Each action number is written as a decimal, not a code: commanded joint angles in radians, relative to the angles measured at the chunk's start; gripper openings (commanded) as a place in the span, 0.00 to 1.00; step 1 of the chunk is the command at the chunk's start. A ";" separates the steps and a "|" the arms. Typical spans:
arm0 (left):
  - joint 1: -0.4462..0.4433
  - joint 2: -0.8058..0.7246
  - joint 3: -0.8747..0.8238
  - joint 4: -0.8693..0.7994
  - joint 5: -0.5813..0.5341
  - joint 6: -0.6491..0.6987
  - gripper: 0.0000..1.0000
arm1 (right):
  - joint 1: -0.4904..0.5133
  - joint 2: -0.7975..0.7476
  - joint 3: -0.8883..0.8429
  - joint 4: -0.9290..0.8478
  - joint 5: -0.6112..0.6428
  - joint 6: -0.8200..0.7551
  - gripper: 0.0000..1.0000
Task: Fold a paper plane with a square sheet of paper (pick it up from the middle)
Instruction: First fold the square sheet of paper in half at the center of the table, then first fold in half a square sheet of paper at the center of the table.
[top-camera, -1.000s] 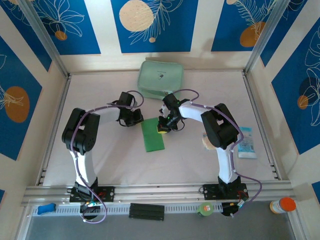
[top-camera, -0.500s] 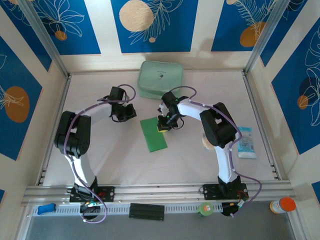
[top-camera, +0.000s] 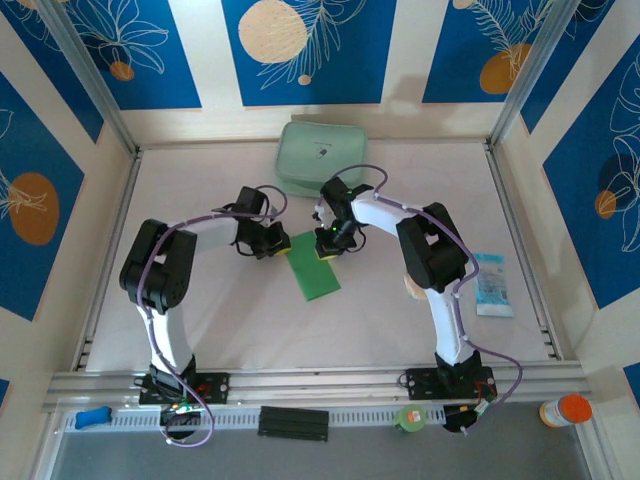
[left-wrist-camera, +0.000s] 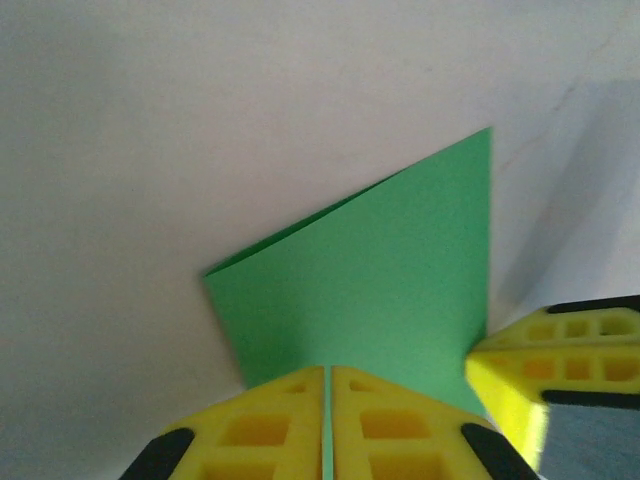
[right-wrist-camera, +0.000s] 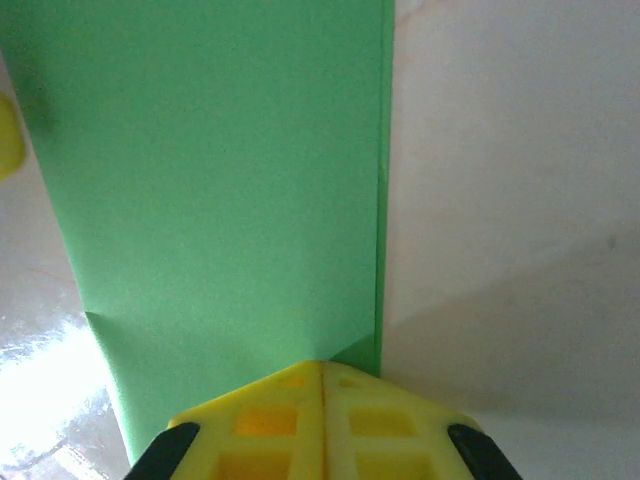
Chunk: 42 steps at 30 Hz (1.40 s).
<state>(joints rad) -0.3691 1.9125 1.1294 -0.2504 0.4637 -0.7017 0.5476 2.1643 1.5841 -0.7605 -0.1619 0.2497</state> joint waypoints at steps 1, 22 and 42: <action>-0.004 0.026 -0.001 -0.014 -0.017 -0.010 0.10 | -0.001 -0.003 0.045 -0.013 -0.026 -0.030 0.08; -0.005 0.037 -0.046 -0.006 -0.056 -0.061 0.09 | 0.145 -0.111 -0.195 0.360 -0.207 0.405 0.00; -0.003 0.049 -0.060 -0.001 -0.071 -0.053 0.09 | 0.148 -0.115 -0.335 0.322 -0.223 0.346 0.00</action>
<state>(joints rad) -0.3698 1.9293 1.1011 -0.1978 0.4564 -0.7616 0.6918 2.0651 1.2949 -0.3676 -0.3580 0.6178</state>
